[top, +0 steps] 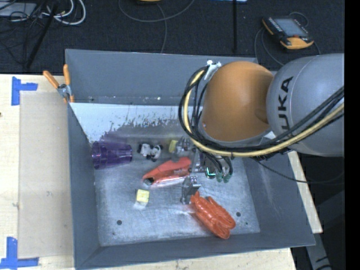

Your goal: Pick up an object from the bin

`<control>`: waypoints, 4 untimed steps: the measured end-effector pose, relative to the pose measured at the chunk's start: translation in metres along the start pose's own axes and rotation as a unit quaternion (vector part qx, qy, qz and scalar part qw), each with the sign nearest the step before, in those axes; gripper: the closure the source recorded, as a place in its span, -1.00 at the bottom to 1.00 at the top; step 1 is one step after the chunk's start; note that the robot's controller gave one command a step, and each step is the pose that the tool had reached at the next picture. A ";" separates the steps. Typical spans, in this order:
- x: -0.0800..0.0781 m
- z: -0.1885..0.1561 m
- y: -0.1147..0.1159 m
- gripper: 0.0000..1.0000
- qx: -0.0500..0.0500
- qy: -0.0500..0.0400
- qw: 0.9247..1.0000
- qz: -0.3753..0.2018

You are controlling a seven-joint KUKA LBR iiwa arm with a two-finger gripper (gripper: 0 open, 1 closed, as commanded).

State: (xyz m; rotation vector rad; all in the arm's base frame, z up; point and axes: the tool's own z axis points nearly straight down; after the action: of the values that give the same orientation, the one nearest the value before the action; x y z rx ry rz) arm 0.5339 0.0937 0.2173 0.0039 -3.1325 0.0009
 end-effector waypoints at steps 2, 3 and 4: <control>-0.008 0.036 -0.002 -1.00 -0.001 -0.008 1.000 0.025; -0.026 0.089 -0.007 -1.00 -0.001 -0.005 0.993 0.117; -0.042 0.111 0.008 -1.00 0.000 -0.003 0.976 0.218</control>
Offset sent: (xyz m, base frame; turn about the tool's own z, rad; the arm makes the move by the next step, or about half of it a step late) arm 0.0138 -0.0062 -0.1313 0.1516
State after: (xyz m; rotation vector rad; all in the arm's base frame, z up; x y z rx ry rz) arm 0.5750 0.1016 0.1063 -0.6811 -3.0634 0.0046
